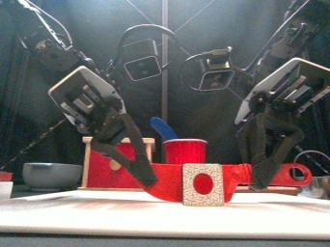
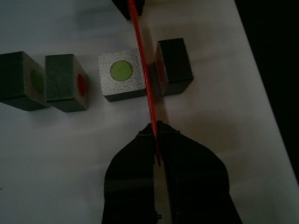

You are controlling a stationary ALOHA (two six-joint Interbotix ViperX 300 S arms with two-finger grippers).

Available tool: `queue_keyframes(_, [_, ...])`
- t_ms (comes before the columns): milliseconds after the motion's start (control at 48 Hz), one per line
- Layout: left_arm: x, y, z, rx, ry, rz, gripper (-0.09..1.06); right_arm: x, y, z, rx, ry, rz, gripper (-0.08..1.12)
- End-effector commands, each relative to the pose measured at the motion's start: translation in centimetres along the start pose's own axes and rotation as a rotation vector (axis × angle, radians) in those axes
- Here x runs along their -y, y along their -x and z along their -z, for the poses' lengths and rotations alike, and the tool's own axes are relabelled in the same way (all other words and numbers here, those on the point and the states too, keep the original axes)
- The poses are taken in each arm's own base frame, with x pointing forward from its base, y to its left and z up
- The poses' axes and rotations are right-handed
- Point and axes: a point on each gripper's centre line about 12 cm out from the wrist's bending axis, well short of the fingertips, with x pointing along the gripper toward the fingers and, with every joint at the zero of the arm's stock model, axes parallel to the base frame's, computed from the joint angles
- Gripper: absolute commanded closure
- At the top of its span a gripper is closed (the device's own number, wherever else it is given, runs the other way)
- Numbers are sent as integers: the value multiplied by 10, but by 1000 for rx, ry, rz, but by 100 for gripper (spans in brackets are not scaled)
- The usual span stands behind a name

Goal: Cut the sushi into 4 pieces with the knife
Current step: Cut the sushi into 4 pieces

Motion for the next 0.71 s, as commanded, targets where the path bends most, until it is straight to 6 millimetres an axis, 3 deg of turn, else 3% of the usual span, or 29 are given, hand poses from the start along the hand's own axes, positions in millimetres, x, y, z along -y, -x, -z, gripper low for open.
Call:
queue_keyframes(21, [-10,5,-2,9,-8,-17,62,-2,9,-4,15,15,-4,90])
queue_keyframes(375, [-10,18,-16,65,-12,-19,61,-7,21,-14,64,26,-14,90])
queue_keyframes(708, [4,30,-28,109,-18,6,59,-18,25,-18,82,48,-33,90])
